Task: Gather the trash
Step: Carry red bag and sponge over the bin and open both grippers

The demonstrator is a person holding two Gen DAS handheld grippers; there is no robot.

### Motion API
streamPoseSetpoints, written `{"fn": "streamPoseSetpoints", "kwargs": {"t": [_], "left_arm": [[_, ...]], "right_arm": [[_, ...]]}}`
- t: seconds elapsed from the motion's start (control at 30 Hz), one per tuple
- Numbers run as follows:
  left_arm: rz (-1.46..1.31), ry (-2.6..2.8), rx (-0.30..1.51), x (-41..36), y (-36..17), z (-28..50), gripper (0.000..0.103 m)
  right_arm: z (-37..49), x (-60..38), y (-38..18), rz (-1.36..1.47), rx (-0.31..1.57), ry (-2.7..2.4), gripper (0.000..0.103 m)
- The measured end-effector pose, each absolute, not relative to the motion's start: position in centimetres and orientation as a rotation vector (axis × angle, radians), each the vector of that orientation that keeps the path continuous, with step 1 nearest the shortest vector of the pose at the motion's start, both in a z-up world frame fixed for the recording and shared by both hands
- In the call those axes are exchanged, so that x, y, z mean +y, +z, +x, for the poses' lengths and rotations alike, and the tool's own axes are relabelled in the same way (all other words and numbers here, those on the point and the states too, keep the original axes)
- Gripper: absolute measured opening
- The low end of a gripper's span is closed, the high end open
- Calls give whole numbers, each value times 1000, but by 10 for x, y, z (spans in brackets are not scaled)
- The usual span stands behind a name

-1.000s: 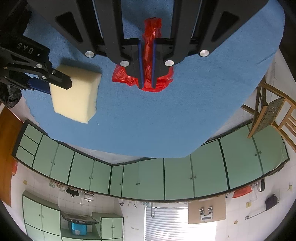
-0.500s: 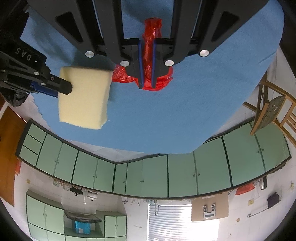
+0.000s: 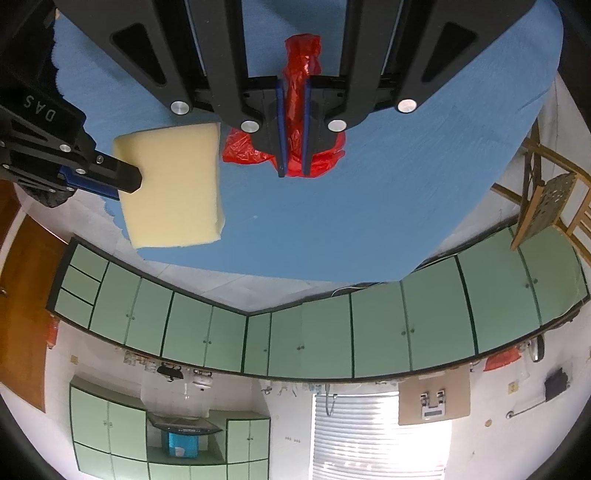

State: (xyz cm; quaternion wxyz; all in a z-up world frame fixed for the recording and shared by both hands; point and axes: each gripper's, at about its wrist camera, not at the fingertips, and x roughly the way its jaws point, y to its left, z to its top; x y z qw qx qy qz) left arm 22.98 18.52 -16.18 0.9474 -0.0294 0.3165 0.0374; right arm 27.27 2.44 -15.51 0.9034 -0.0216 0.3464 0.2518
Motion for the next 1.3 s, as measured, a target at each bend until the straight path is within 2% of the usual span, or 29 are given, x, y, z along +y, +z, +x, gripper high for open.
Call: {"fn": "streamPoseSetpoints", "kwargs": {"t": [0.7,1.3], "left_arm": [[-30,-84,566,109,-113,236,6],[5,-353,504,-23,-88,235,5]], "right_arm": [[239,-68,-96,-33,579,394,17],[193,-206,-77,-19,518,140,17]]}}
